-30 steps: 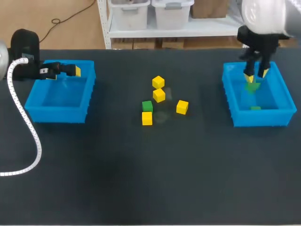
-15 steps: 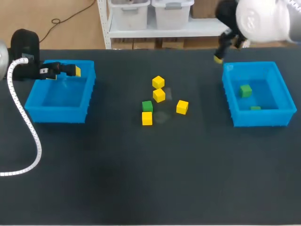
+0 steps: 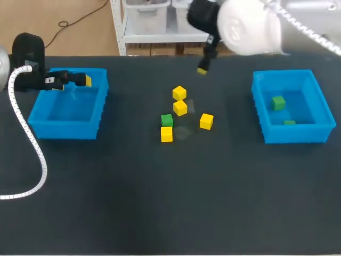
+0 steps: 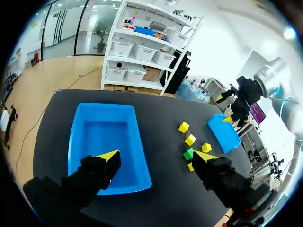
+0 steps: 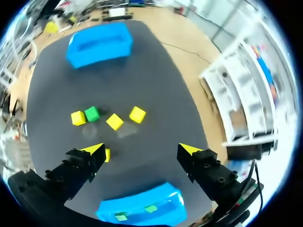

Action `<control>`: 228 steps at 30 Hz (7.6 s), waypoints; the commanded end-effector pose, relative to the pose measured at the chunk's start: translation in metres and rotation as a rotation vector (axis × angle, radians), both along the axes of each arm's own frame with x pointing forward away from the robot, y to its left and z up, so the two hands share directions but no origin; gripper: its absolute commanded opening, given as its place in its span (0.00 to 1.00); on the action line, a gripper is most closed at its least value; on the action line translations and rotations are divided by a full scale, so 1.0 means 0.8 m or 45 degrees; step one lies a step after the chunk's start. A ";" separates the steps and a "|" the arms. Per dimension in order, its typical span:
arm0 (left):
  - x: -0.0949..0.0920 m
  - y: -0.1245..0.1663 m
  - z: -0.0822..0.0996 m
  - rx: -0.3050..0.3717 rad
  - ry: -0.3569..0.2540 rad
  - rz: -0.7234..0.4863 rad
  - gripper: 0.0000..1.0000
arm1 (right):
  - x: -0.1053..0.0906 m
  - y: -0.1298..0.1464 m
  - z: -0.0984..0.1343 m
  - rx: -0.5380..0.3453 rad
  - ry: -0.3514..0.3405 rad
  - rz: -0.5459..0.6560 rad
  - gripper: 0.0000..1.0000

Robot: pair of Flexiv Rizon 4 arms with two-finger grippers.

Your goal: Put the green cubes in the right bin and the yellow cubes in the left bin.

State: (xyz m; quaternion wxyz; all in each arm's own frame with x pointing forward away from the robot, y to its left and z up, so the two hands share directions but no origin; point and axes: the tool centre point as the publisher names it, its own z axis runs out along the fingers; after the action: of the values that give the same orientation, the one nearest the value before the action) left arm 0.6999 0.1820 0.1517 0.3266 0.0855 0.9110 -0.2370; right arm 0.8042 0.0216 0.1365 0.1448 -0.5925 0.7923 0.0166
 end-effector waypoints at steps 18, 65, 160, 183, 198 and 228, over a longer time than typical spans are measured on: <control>0.000 0.003 -0.002 -0.012 -0.009 -0.008 1.00 | -0.011 0.100 -0.067 -0.317 0.209 0.624 1.00; 0.000 0.003 -0.002 -0.012 -0.009 -0.008 1.00 | -0.061 0.113 -0.079 -0.165 0.191 0.536 1.00; 0.000 0.003 -0.002 -0.012 -0.009 -0.008 1.00 | -0.074 0.124 -0.177 -0.294 0.306 0.512 1.00; 0.000 0.003 -0.002 -0.012 -0.009 -0.008 1.00 | -0.081 0.123 -0.183 -0.252 0.313 0.492 0.00; 0.000 0.003 -0.002 -0.012 -0.009 -0.008 1.00 | -0.073 0.107 -0.106 -0.065 0.074 0.319 0.00; 0.000 0.003 -0.002 -0.012 -0.009 -0.008 1.00 | -0.143 -0.210 -0.057 0.109 -0.090 -0.620 0.00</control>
State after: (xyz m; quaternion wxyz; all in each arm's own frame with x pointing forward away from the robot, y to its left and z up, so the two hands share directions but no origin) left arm 0.6999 0.1820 0.1517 0.3266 0.0855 0.9109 -0.2370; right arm 0.7281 -0.0986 0.1016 0.0139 -0.4026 0.9153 -0.0053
